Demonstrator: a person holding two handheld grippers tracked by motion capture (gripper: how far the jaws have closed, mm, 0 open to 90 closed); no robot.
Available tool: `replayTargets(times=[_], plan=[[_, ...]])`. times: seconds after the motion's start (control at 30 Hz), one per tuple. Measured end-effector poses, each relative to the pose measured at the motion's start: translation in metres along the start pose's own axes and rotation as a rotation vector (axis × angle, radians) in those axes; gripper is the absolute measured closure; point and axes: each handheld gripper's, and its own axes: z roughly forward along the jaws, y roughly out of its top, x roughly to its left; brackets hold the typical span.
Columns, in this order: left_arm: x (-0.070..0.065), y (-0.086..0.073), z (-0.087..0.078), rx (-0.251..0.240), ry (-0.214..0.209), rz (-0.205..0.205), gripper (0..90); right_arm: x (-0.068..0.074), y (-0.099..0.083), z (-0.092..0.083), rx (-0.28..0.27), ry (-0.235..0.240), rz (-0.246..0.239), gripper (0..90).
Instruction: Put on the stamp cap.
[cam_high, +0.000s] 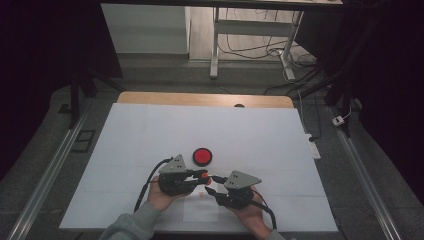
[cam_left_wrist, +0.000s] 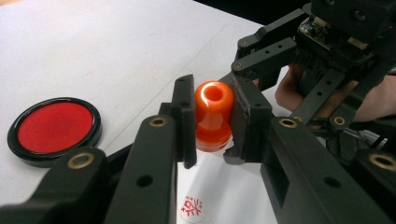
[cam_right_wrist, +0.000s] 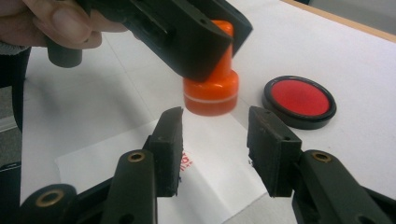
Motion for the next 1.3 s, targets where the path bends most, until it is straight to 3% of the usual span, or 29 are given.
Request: replayTargets(times=[0.23, 0.4, 0.83, 1.0, 1.3], plan=[[0.001, 0.001, -0.004, -0.006, 0.004, 0.002, 72.8, -0.007, -0.002, -0.009, 0.007, -0.024, -0.012, 52.9], [0.003, 0.001, -0.006, -0.007, 0.006, -0.002, 72.8, -0.018, -0.008, -0.024, -0.002, -0.05, 0.02, 52.1], [0.008, 0.003, -0.015, -0.003, 0.031, -0.007, 72.7, -0.058, -0.041, -0.094, 0.018, -0.202, 0.101, 50.0], [0.012, 0.004, -0.019, 0.0, 0.044, -0.008, 72.7, -0.069, -0.054, -0.116, 0.044, -0.26, 0.11, 49.7], [0.018, 0.007, -0.024, -0.005, 0.065, -0.012, 72.7, -0.076, -0.063, -0.127, 0.051, -0.271, 0.135, 49.0]])
